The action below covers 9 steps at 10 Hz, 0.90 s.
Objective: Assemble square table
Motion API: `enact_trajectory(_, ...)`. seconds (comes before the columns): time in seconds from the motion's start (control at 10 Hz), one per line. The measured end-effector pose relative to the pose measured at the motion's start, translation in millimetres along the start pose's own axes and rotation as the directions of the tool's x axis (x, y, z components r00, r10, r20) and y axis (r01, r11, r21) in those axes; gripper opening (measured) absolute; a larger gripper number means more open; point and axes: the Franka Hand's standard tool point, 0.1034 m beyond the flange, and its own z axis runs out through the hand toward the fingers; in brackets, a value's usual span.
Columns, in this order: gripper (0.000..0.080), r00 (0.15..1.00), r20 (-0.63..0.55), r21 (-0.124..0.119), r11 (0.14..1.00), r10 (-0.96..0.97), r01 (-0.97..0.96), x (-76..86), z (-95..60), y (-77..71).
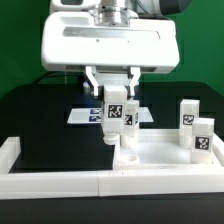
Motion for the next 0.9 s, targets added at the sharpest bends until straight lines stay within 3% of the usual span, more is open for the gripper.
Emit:
enact_trajectory(0.5, 0.0291, 0.999, -0.015, 0.036, 0.998, 0.048, -0.047, -8.5, 12.3, -22.6)
enact_trajectory(0.9, 0.0291, 0.999, 0.014, 0.048, 0.998, 0.038, -0.038, -24.2, 19.6, -33.0)
